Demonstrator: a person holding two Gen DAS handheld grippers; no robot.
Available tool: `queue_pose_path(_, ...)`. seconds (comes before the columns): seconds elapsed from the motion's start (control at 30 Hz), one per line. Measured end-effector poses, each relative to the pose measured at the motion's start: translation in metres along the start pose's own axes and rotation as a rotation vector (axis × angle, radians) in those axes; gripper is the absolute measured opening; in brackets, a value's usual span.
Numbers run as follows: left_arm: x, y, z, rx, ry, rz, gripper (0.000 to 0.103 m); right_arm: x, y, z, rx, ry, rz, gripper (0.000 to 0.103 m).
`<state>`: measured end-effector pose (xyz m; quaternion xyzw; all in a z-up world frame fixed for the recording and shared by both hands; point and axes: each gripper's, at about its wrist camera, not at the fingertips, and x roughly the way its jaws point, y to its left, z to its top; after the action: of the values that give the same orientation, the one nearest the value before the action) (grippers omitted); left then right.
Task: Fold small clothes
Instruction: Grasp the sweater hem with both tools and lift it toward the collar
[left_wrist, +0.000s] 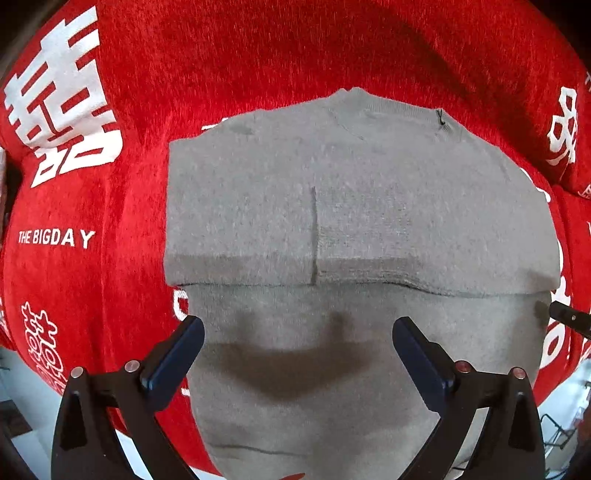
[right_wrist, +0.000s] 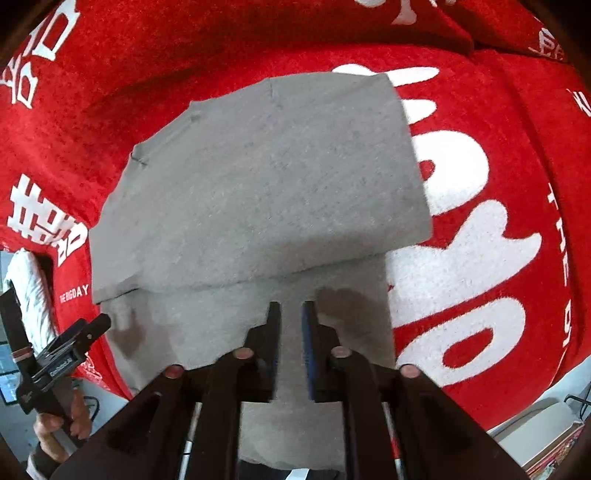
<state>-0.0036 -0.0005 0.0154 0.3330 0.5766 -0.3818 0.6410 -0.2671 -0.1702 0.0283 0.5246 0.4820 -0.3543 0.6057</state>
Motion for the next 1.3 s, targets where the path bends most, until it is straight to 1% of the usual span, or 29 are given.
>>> queue_pose_path(0.07,0.0,-0.001,-0.002,-0.006,0.004,0.001,0.102,-0.001,0.002,-0.001,-0.005,-0.001,0.0,0.05)
queue_pose_path(0.1,0.001,-0.001,-0.001,-0.005,0.006,0.002,0.102,-0.002,0.003,-0.001,-0.009,-0.004,0.0,0.054)
queue_pose_path(0.23,0.002,-0.004,-0.004,-0.011,0.021,0.003,0.102,-0.009,0.006,-0.002,-0.025,-0.016,0.003,0.055)
queue_pose_path(0.3,0.002,-0.006,-0.004,-0.012,0.025,0.008,0.102,-0.011,0.008,0.0,-0.029,-0.029,0.023,0.063)
queue_pose_path(0.33,0.002,-0.007,-0.004,-0.013,0.023,0.012,0.102,-0.013,0.009,-0.001,-0.034,-0.034,0.036,0.071)
queue_pose_path(0.37,0.001,-0.008,-0.004,-0.012,0.022,0.016,0.102,-0.014,0.01,-0.001,-0.043,-0.041,0.05,0.075)
queue_pose_path(0.5,0.0,-0.015,-0.003,-0.004,0.022,0.051,0.102,-0.019,0.014,-0.001,-0.087,-0.065,0.077,0.077)
queue_pose_path(0.57,0.0,-0.018,-0.004,-0.006,0.027,0.06,0.102,-0.023,0.017,-0.002,-0.122,-0.09,0.084,0.091)
queue_pose_path(0.6,-0.001,-0.019,-0.005,-0.009,0.029,0.062,0.102,-0.025,0.019,-0.002,-0.143,-0.097,0.083,0.091)
queue_pose_path(0.67,-0.001,-0.022,-0.008,-0.017,0.038,0.067,0.102,-0.026,0.022,-0.003,-0.181,-0.084,0.086,0.091)
queue_pose_path(0.77,0.0,-0.026,-0.013,-0.026,0.057,0.086,0.102,-0.02,0.02,-0.002,-0.196,-0.022,0.105,0.091)
queue_pose_path(0.83,0.0,-0.028,-0.016,-0.029,0.063,0.094,0.102,-0.017,0.014,-0.001,-0.174,0.003,0.12,0.091)
queue_pose_path(0.97,0.0,-0.035,-0.023,-0.037,0.078,0.105,0.102,-0.007,0.003,0.009,-0.076,0.045,0.199,0.091)
queue_pose_path(1.03,0.0,-0.038,-0.026,-0.041,0.088,0.092,0.102,0.001,0.005,0.015,-0.05,0.062,0.237,0.091)
queue_pose_path(1.1,0.002,-0.041,-0.029,-0.045,0.095,0.101,0.102,0.008,0.01,0.017,-0.042,0.081,0.267,0.091)
queue_pose_path(1.2,0.003,-0.042,-0.035,-0.062,0.105,0.101,0.102,0.017,0.016,0.015,-0.06,0.115,0.279,0.091)
queue_pose_path(1.3,0.005,-0.038,-0.043,-0.09,0.113,0.083,0.102,0.019,0.013,0.007,-0.07,0.136,0.268,0.091)
